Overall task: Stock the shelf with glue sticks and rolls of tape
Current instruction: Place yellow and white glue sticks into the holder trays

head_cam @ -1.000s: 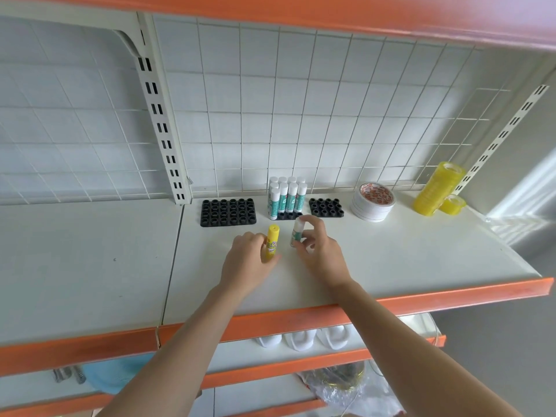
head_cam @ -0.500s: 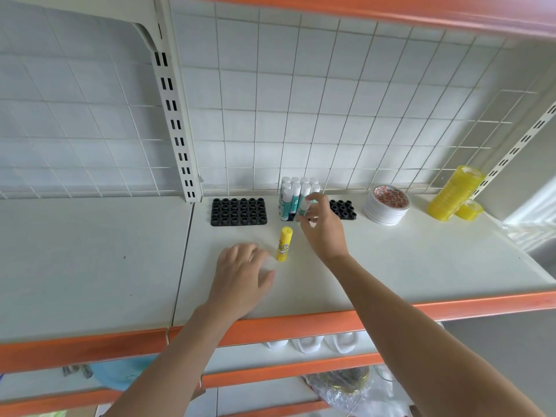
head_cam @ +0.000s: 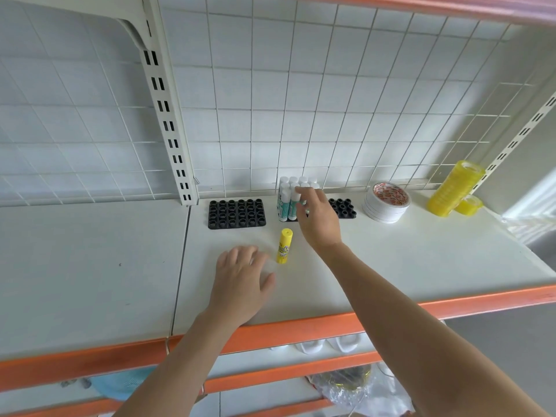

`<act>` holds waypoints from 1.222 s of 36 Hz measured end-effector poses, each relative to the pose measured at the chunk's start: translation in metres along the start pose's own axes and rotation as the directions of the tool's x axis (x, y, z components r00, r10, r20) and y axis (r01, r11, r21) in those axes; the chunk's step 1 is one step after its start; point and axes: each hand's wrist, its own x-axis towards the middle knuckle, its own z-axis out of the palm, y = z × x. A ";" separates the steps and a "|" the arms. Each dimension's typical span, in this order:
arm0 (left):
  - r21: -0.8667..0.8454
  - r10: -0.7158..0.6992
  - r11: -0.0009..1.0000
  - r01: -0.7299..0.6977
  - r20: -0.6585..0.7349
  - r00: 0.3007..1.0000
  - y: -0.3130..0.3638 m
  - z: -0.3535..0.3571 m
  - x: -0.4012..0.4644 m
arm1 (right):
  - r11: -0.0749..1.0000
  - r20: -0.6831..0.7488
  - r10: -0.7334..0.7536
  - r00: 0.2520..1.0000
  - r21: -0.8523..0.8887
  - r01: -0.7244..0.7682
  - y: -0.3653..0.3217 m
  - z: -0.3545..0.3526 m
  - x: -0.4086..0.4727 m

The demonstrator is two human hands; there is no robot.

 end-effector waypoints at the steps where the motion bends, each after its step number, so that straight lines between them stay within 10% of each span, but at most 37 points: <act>1: -0.002 -0.003 1.000 0.003 0.006 1.000 0.000 0.000 0.000 | 0.999 -0.012 -0.023 1.000 -0.026 0.023 0.000 0.000 0.000; 13: 0.013 -0.022 1.000 0.021 0.049 0.999 0.001 -0.002 0.002 | 0.967 0.137 -0.060 0.989 -0.239 0.092 0.001 -0.020 0.010; 25: -0.134 -0.039 0.989 0.055 0.116 0.993 -0.009 -0.026 0.002 | 0.992 0.073 0.117 0.990 0.035 -0.120 -0.032 -0.041 -0.006; 44: -0.141 0.002 0.990 0.002 0.024 1.000 -0.020 -0.024 -0.017 | 0.992 0.065 -0.036 0.997 0.126 0.027 -0.038 -0.011 -0.088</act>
